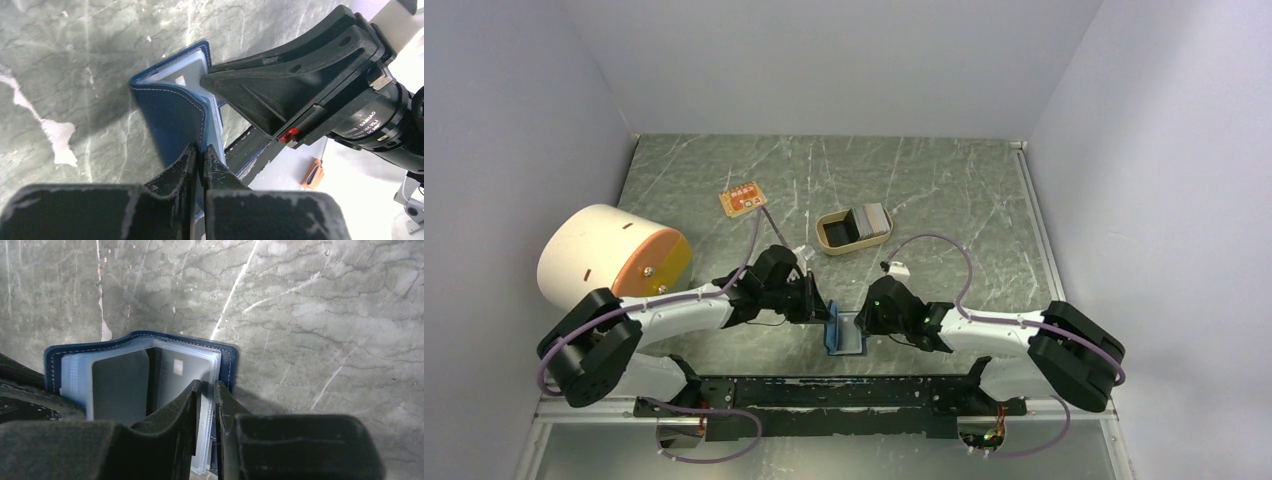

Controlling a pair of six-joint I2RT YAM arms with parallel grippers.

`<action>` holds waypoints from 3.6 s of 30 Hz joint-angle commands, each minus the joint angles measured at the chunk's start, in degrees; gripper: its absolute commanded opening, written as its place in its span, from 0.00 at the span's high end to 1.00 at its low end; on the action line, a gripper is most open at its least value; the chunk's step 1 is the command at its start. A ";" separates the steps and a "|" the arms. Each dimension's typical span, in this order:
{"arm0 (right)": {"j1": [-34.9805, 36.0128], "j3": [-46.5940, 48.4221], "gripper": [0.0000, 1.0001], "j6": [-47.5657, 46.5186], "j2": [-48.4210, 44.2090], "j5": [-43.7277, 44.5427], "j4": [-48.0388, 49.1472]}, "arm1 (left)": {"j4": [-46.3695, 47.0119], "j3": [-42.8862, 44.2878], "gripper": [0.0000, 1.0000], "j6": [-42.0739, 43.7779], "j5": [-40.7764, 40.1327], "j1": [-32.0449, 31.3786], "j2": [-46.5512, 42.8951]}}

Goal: Put the credit cards into the card holder
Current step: Turn over the card slot in the card holder, then pick up the credit card from the storage box.

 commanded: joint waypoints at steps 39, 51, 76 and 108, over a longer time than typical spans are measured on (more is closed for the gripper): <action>-11.03 34.65 0.33 -23.18 9.12 17.01 -21.26 | -5.41 -2.31 0.91 0.54 -6.49 -0.13 -4.28; -12.30 56.82 0.31 -33.18 32.30 26.50 -26.90 | -2.98 -5.24 0.91 0.17 -5.38 0.75 -6.37; -12.91 67.13 0.40 -39.15 47.58 35.86 -30.57 | -3.94 -6.61 0.91 -0.07 -5.93 0.84 -10.07; -13.03 67.70 0.75 -39.22 44.49 32.88 -30.78 | -3.18 -6.85 0.91 -0.40 -5.60 0.84 -9.17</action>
